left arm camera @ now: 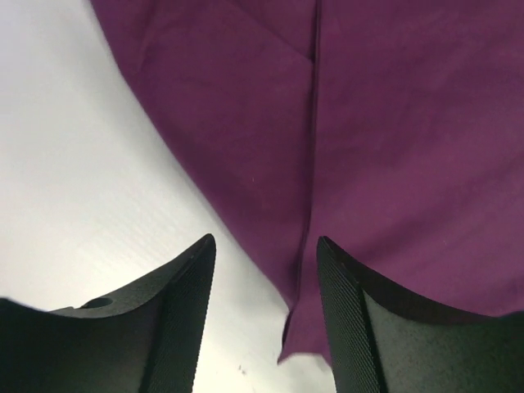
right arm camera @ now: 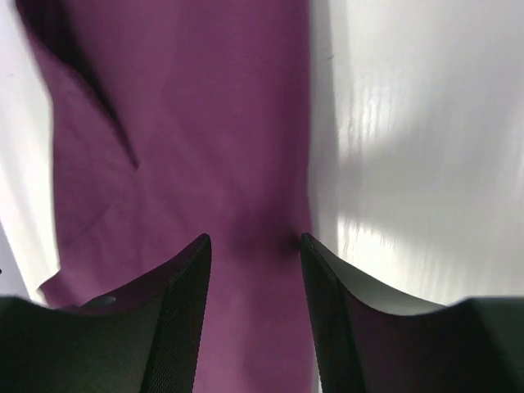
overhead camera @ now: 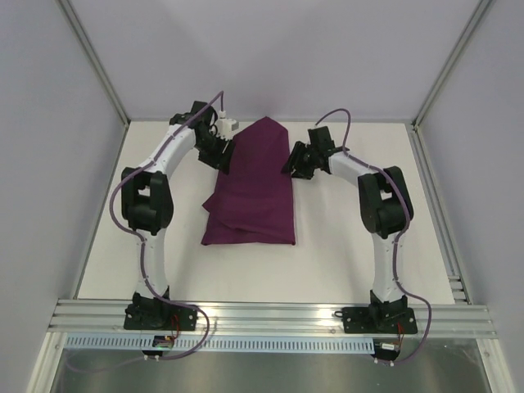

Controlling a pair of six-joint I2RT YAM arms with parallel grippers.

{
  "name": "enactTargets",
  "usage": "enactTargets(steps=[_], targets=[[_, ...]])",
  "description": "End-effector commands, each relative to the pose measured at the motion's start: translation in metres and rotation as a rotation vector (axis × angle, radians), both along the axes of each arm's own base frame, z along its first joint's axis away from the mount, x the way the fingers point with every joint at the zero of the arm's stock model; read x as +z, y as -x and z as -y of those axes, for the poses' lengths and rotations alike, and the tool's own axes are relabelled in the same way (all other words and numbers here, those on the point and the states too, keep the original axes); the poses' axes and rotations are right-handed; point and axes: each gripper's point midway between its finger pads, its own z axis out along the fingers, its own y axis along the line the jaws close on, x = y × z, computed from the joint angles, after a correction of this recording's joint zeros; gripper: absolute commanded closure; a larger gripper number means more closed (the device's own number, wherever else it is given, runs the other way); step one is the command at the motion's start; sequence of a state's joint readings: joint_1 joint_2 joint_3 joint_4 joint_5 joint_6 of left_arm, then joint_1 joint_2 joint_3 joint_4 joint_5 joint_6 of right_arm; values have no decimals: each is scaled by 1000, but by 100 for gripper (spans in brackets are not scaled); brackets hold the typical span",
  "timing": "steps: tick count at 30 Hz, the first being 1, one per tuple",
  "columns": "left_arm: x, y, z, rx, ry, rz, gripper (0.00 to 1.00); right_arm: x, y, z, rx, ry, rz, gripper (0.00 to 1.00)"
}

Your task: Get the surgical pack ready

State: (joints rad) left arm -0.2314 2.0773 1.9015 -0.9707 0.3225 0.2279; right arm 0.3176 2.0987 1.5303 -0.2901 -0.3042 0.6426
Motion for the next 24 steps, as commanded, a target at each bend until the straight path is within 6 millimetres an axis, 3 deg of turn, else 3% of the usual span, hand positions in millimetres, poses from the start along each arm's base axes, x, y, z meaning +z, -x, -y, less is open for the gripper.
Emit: enactTargets(steps=[1,5,9,12,18,24], targets=[[-31,-8,10,42,38,-104,37,-26,-7,-9,4,-9,-79,50],[-56,-24,14,73,33,-140,31,-46,-17,-10,-20,-15,-108,52],[-81,-35,14,97,14,-179,32,-53,-24,-12,-30,-53,-113,57],[-88,-34,22,90,50,-204,35,-57,-34,-10,-47,-78,-111,59],[-88,-50,23,97,68,-151,36,-57,-56,-13,-53,-151,-112,68],[-80,-70,13,157,120,-106,48,-42,-70,-19,-46,-198,-66,89]])
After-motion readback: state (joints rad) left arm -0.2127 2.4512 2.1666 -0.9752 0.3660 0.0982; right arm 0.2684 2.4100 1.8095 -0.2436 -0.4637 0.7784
